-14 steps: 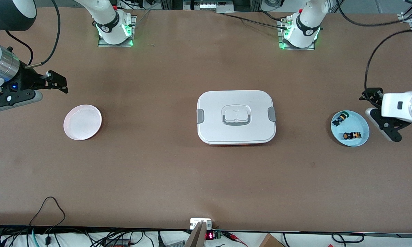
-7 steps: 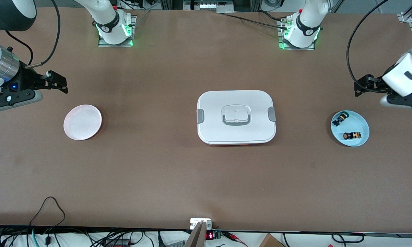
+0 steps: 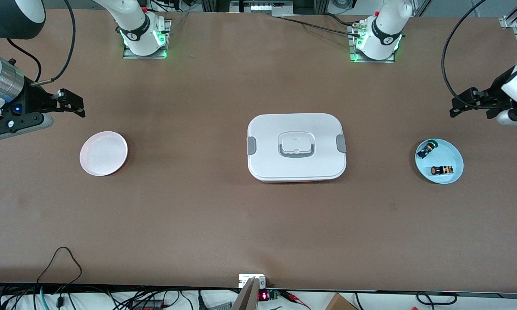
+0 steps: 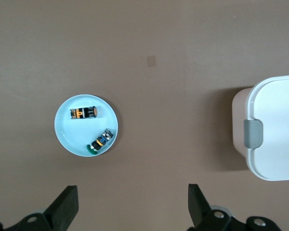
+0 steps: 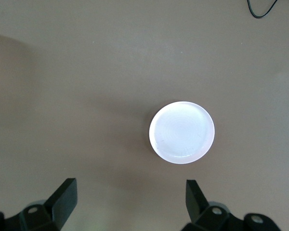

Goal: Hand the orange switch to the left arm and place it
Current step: 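Open the left gripper and raise it away from the dish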

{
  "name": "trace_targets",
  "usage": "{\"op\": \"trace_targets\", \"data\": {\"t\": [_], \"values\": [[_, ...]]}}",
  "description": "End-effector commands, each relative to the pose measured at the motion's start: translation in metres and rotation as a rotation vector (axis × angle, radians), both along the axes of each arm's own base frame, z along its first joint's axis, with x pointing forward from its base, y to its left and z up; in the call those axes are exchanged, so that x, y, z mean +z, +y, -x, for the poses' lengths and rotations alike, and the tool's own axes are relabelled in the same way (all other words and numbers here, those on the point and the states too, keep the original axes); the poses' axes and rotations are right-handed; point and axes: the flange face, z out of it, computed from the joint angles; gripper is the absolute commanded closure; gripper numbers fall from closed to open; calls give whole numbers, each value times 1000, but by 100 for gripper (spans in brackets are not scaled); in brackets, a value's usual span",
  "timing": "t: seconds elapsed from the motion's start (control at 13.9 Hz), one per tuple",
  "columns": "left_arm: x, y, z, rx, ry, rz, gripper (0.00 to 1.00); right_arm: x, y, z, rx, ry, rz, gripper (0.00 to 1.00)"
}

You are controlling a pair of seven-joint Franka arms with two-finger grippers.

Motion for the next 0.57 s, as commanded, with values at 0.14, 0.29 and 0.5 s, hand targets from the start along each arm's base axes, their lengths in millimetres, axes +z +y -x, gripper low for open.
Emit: {"op": "trace_targets", "data": {"t": [0.14,0.29,0.5], "values": [[3,-2,12,-41,28,-30,0,4,-1,-3,-16,-7,2,0],[2,-3,11,-44,29,-31,0,4,-1,-3,-16,-7,2,0],[4,-7,11,-49,46,-31,0,4,-1,-3,-16,-7,2,0]]}}
